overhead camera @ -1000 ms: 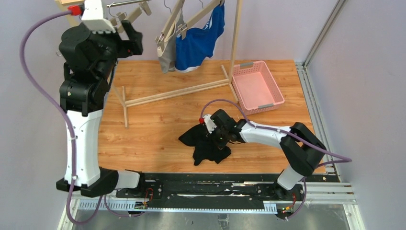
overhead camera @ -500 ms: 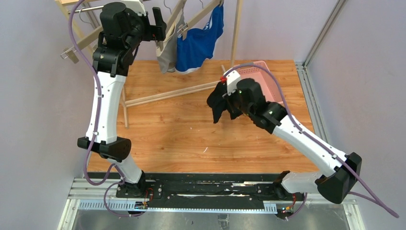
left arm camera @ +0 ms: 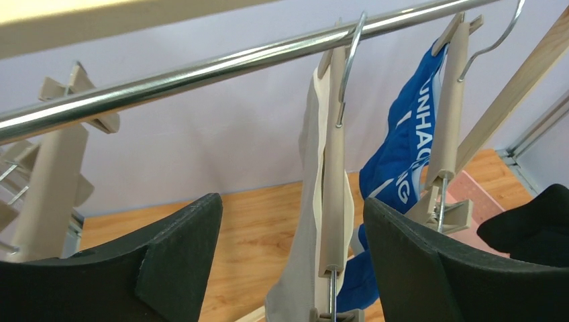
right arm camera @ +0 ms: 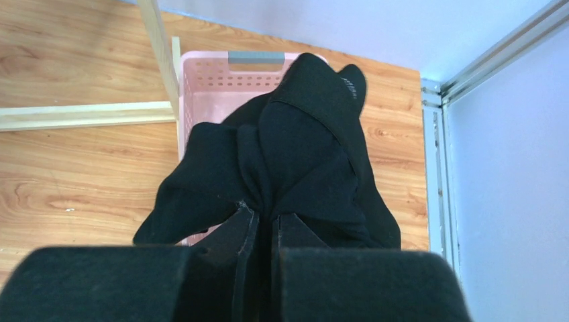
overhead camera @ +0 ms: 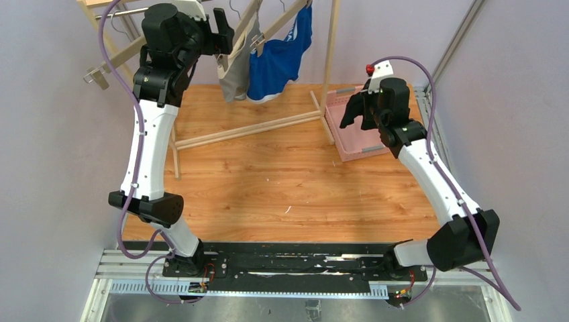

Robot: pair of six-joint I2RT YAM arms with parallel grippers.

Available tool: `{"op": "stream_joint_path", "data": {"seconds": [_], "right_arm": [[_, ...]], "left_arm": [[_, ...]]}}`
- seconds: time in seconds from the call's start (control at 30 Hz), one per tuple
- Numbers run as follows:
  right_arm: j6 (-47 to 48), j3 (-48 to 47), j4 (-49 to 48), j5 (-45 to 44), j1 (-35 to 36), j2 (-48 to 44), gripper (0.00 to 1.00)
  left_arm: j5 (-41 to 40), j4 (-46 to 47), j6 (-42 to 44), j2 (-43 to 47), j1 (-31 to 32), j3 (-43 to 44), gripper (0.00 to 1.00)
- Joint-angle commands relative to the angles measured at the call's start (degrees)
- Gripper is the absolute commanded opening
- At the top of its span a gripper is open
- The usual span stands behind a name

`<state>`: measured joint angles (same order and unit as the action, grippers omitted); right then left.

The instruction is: Remove the underwear clipped to the hanger

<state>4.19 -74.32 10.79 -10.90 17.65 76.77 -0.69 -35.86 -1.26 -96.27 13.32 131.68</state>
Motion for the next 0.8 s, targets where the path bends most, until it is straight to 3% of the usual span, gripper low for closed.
{"op": "stream_joint_path", "data": {"seconds": [0.0, 0.3, 0.43, 0.47, 0.63, 0.77], "right_arm": [[-1.70, -0.32, -2.53, 4.25, -1.80, 2.44, 0.01], [-2.26, 5.59, -4.34, 6.25, -2.95, 7.94, 0.01], [-3.10, 6.67, -4.72, 8.35, -3.14, 9.55, 0.01], [-3.31, 6.79, -4.72, 8.81, -3.11, 9.74, 0.08], [-4.67, 8.06, -4.61, 9.39, -3.14, 9.53, 0.66], [-4.76, 9.62, -5.14, 10.05, -3.14, 8.08, 0.71]], "left_arm": [[1.30, 2.38, -0.03, -1.03, 0.17, -0.83, 0.83], [4.07, 3.05, -1.29, -3.82, 0.17, -0.94, 0.73], [3.91, 3.05, -1.12, -3.85, 0.20, -1.13, 0.57], [3.82, 3.18, -1.04, -3.70, 0.21, -1.25, 0.49], [4.34, 3.33, -0.68, -3.62, 0.20, -1.96, 0.26], [4.92, 3.49, -1.10, -3.81, 0.21, -2.12, 0.13]]}}
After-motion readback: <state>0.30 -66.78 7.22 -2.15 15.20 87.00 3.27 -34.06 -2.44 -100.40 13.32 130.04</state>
